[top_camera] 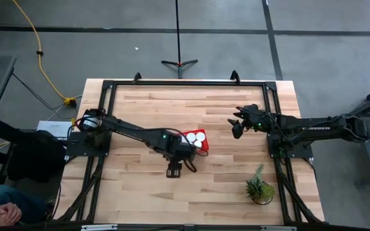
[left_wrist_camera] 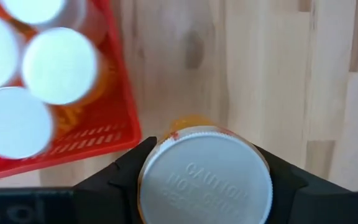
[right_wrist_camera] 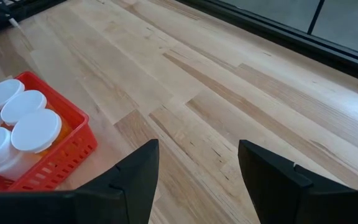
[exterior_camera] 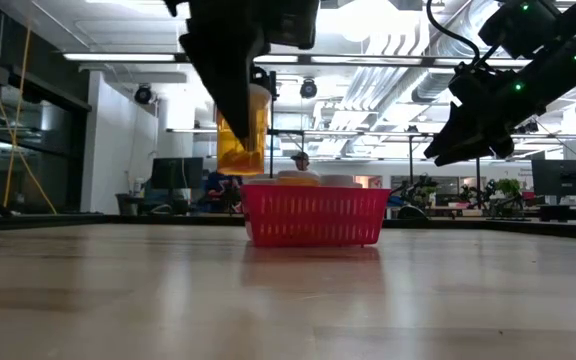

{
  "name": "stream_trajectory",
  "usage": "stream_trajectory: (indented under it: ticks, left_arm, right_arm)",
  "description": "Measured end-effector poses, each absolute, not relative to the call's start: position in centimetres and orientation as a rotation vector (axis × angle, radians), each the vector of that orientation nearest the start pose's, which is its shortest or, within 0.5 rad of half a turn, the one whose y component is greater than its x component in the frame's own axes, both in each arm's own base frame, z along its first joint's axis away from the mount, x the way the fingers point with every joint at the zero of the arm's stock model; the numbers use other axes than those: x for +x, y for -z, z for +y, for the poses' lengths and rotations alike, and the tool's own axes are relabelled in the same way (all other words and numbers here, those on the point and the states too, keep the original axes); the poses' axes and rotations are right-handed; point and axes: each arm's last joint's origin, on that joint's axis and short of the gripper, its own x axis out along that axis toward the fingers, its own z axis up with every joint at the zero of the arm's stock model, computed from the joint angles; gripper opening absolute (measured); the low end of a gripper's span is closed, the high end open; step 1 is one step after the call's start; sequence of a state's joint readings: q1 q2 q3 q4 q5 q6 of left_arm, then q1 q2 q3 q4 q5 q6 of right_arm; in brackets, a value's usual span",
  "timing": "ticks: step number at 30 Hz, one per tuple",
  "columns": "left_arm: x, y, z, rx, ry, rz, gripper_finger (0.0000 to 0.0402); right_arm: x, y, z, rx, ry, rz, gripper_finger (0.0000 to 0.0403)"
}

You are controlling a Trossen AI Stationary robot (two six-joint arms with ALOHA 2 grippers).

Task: Pick and place pill bottles into a basket
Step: Put the orange medicine bottle into the bin

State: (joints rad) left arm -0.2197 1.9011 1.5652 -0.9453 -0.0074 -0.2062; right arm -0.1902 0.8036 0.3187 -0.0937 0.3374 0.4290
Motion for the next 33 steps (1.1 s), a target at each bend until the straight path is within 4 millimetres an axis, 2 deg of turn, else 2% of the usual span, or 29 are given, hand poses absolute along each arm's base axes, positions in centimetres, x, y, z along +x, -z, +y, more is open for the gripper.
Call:
stream_trajectory:
  ticks: [5, 14, 20, 26, 30, 33]
  left_arm:
    - [37.8, -24.0, -7.3, -0.051, 0.026, 1.28, 0.0263]
    - [38.0, -24.0, -5.9, -0.072, -0.004, 1.281, 0.0244]
    - [38.0, -24.0, -5.9, -0.035, 0.018, 1.284, 0.0272]
    - [38.1, -24.0, -5.5, -0.039, 0.013, 1.284, 0.0244]
    - [38.1, -24.0, -5.2, -0.044, 0.006, 1.283, 0.0244]
    - [38.1, -24.0, -5.2, -0.046, 0.006, 1.284, 0.026]
  right_arm:
    - [15.6, -18.0, -4.0, 0.365, 0.629, 0.464, 0.0211]
    - [15.6, -18.0, -4.0, 0.376, 0.632, 0.46, 0.0211]
    - [15.6, -18.0, -4.0, 0.376, 0.631, 0.46, 0.0211]
    - [15.6, -18.0, -4.0, 0.375, 0.633, 0.467, 0.0211]
    - [15.6, -17.9, -4.0, 0.377, 0.636, 0.474, 0.0211]
    - [15.5, -17.9, -4.0, 0.378, 0.637, 0.481, 0.0211]
